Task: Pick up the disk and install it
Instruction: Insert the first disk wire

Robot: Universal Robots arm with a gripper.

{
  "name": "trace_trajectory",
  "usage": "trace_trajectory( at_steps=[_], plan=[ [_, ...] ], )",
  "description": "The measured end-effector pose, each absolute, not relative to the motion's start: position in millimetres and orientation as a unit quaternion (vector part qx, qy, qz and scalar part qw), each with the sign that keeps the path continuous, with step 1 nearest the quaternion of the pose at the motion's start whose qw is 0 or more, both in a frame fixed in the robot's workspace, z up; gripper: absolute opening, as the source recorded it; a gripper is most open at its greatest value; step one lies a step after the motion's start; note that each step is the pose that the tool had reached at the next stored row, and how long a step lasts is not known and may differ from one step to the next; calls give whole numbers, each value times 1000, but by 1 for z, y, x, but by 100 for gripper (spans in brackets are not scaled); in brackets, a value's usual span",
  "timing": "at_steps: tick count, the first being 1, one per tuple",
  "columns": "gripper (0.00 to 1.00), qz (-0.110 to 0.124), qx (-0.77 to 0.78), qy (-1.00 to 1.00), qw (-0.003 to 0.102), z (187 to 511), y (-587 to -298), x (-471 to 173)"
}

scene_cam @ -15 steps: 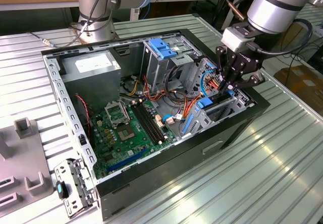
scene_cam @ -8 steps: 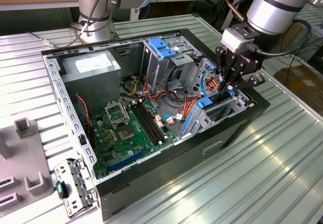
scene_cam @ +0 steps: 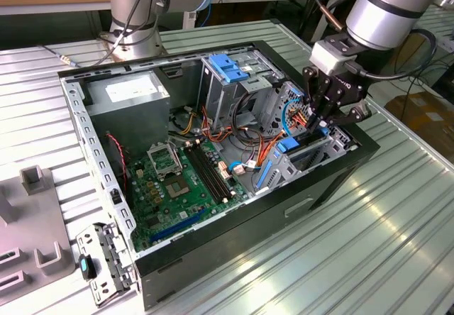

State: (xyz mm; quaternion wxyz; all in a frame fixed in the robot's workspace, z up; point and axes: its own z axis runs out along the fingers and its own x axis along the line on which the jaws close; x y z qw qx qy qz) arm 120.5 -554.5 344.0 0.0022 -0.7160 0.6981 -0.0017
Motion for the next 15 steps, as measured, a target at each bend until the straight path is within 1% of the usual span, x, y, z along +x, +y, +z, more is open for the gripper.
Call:
trace_trajectory(
  at_steps=[9,11,12,15],
  plan=[
    [17,-1,-716,698,2,342,-555,120],
    [18,-1,-716,698,2,342,-555,120],
    [24,-1,-716,698,2,342,-555,120],
    [24,-1,-716,698,3,347,-555,121]
  ],
)
